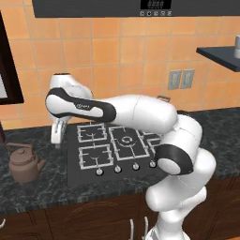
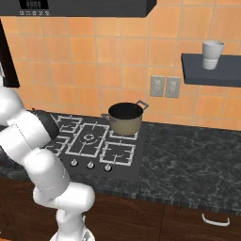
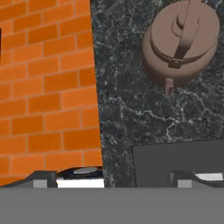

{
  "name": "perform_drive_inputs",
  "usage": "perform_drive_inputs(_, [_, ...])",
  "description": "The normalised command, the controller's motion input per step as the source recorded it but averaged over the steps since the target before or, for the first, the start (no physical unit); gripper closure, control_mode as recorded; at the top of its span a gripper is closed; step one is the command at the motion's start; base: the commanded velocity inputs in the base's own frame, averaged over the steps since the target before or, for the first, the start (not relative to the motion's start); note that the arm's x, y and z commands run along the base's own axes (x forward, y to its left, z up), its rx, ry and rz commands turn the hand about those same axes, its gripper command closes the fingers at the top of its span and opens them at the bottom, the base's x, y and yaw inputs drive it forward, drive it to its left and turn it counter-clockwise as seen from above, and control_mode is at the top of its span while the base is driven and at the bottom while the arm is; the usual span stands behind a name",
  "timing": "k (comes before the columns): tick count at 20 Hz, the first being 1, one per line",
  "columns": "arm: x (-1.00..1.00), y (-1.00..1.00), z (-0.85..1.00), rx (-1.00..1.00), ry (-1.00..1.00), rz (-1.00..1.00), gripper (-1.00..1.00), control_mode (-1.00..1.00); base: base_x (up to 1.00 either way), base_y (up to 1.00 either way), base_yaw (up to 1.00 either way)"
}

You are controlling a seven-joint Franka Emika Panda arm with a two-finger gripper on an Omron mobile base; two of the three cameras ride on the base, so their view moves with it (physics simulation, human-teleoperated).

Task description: Pick the kettle from the counter and place it on a stove burner. Then turn the burner on.

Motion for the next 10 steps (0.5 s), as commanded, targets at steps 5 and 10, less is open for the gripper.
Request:
perform_drive_inputs(5, [0.23, 0.94, -0.15, -0.04, 0.00, 0.11, -1.00, -1.00, 0.00, 0.00, 0.00])
perform_drive_inputs(10, [0.02, 0.42, -0.02, -0.08, 0.00, 0.01, -1.00, -1.00, 0.00, 0.00, 0.00])
